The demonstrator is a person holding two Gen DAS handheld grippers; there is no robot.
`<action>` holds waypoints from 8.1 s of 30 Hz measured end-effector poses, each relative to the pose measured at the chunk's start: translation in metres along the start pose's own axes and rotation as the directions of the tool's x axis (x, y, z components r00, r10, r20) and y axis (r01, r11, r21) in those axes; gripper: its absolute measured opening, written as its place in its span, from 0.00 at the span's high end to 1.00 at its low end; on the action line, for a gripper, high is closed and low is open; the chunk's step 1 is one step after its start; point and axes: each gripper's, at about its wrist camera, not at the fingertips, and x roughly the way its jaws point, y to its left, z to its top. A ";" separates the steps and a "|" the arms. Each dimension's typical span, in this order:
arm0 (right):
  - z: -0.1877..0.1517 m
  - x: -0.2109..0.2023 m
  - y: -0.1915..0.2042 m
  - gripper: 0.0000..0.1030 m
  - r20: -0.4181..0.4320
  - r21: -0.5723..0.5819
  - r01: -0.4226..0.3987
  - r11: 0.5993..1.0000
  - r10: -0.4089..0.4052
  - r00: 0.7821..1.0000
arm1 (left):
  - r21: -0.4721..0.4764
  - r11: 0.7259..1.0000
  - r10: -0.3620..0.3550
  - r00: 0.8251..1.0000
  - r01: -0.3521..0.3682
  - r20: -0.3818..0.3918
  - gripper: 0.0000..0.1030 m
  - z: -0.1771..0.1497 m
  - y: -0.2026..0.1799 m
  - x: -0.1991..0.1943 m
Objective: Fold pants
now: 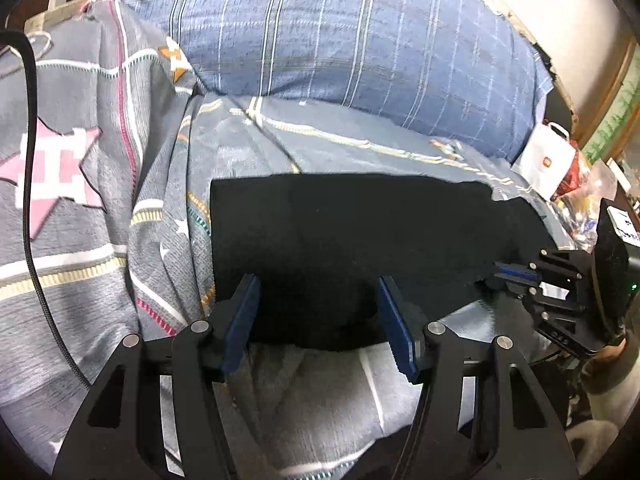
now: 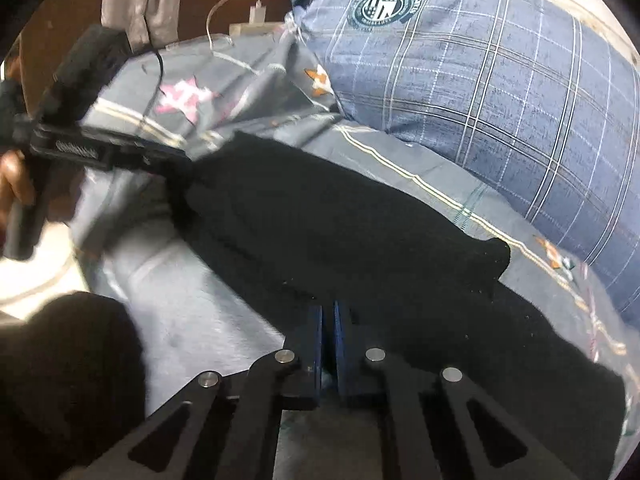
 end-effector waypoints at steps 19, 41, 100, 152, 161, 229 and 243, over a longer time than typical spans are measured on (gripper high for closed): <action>-0.090 -0.080 -0.083 0.65 0.026 0.510 0.194 0.838 -0.241 0.970 | 0.042 0.998 -0.041 0.998 0.043 -0.054 0.39 -0.007 -0.040 0.042; -0.159 -0.158 -0.188 0.96 0.067 0.849 0.219 0.481 -0.508 0.859 | 0.036 0.998 -0.052 0.997 0.054 -0.059 0.37 -0.010 -0.043 0.042; 0.036 0.007 -0.068 0.73 -0.072 0.340 0.322 0.884 -0.317 0.946 | 0.006 0.948 0.318 0.947 -0.318 0.051 0.37 -0.016 -0.028 0.036; 0.042 -0.015 0.040 0.63 -0.086 0.126 0.405 0.905 -0.397 0.914 | 0.167 0.642 0.651 0.646 -0.749 0.398 0.37 -0.046 -0.066 -0.027; 0.040 -0.014 0.039 0.63 -0.094 0.101 0.450 0.887 -0.442 0.892 | 0.168 0.644 0.655 0.651 -0.747 0.385 0.37 -0.048 -0.065 -0.024; -0.009 0.007 0.014 0.49 -0.169 -0.218 0.753 0.621 -0.784 0.598 | 0.105 0.742 0.616 0.735 -0.662 0.284 0.37 -0.054 -0.039 -0.017; -0.011 -0.022 -0.056 0.49 -0.138 0.398 0.280 0.874 -0.245 0.960 | -0.194 0.966 0.183 0.982 -0.171 0.042 0.37 -0.001 0.005 0.001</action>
